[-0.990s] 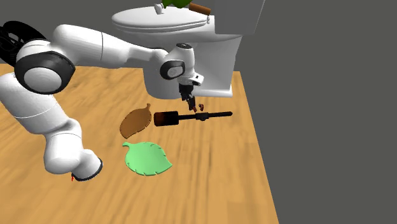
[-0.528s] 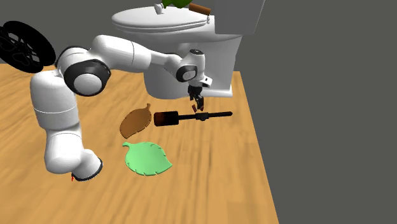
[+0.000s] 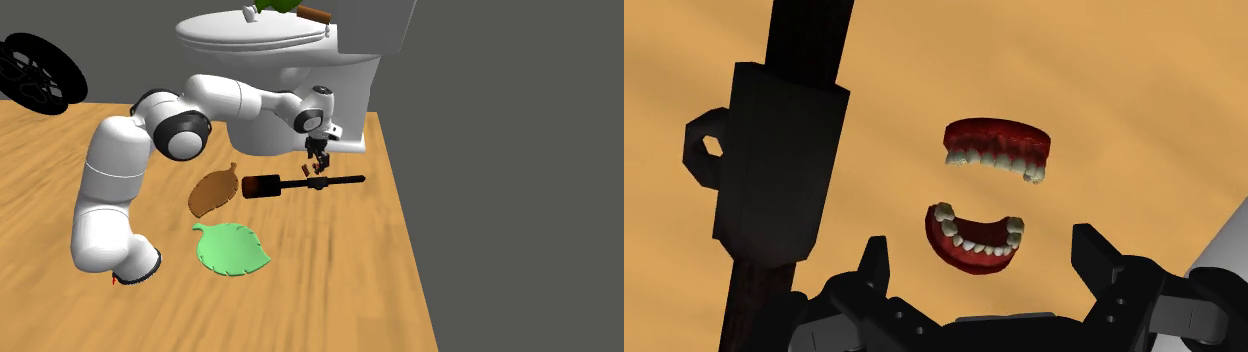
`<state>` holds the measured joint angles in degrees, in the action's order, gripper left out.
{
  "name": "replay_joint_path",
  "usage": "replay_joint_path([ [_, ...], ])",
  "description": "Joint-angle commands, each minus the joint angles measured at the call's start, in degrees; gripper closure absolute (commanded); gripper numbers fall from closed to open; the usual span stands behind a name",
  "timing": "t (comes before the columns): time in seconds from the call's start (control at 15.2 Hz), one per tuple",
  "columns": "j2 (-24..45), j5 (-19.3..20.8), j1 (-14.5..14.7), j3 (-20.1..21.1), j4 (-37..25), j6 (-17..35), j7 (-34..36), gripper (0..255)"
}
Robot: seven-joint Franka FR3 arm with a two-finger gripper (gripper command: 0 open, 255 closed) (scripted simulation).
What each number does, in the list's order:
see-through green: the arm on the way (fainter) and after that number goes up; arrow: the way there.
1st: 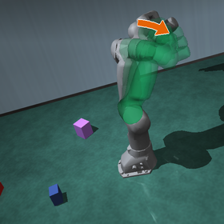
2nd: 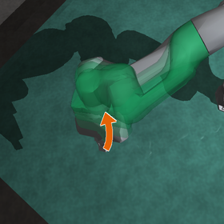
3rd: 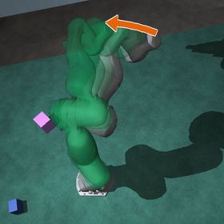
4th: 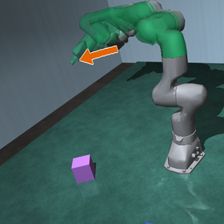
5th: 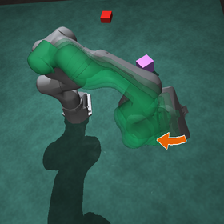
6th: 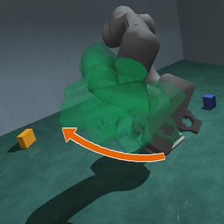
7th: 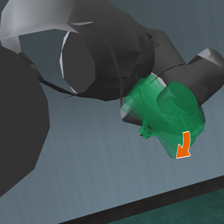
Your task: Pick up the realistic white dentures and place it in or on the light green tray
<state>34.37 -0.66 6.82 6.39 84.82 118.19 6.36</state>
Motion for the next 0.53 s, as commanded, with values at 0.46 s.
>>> replay_joint_path([
  [0.46,2.34,0.16,0.30,-0.05,1.36,3.70,0.13,0],
])
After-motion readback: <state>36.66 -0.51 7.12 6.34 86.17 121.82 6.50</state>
